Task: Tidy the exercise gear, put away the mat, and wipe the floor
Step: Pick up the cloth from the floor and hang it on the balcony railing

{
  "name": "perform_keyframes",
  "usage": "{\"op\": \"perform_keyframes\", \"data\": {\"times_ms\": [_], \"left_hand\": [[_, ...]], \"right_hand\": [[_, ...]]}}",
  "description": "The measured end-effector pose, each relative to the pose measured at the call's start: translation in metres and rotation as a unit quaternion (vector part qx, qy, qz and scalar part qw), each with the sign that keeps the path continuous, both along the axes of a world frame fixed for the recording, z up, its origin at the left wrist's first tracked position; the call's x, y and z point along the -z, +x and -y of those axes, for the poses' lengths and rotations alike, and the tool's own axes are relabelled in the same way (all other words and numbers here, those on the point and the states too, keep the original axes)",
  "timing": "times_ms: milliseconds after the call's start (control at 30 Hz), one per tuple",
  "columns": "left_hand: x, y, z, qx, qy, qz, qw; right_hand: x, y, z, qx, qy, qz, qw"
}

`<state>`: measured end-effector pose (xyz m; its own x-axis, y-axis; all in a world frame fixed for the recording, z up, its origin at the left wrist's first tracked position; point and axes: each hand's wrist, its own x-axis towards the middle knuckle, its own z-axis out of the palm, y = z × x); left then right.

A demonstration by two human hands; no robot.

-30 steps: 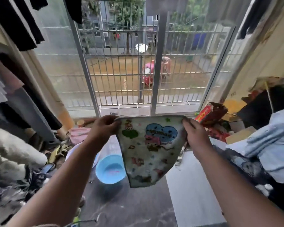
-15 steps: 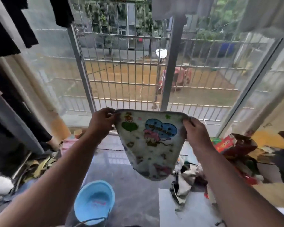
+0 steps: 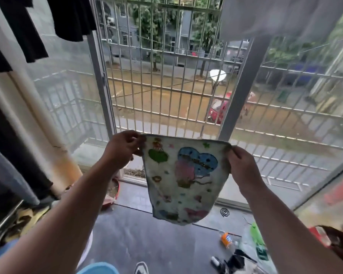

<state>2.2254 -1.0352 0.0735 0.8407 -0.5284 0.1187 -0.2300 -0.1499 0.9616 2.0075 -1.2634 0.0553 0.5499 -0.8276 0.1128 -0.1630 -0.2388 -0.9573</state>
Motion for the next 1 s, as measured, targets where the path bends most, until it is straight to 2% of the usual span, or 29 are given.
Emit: {"op": "perform_keyframes", "data": {"times_ms": [100,200,500,633,867,1000], "left_hand": [[-0.003,0.066,0.036,0.012,0.007,-0.02,1.0],[-0.006,0.133,0.072,0.034,0.004,-0.046,0.998],[-0.029,0.287,0.182,0.034,-0.008,0.006,0.999],[-0.025,0.355,0.23,0.044,-0.025,-0.019,0.999],[-0.022,0.452,0.315,-0.038,-0.043,-0.013,0.998],[-0.033,0.498,0.357,-0.097,0.016,0.06,0.993]], "right_hand": [[0.0,0.068,0.036,0.007,0.012,0.008,1.0],[-0.003,0.131,0.067,0.004,-0.024,-0.007,1.0],[-0.013,0.283,0.184,-0.013,-0.177,-0.061,0.982],[-0.016,0.35,0.243,-0.018,-0.154,-0.04,0.987],[-0.028,0.463,0.346,-0.064,-0.133,-0.02,0.989],[-0.04,0.52,0.393,-0.059,-0.152,-0.02,0.987]]}}
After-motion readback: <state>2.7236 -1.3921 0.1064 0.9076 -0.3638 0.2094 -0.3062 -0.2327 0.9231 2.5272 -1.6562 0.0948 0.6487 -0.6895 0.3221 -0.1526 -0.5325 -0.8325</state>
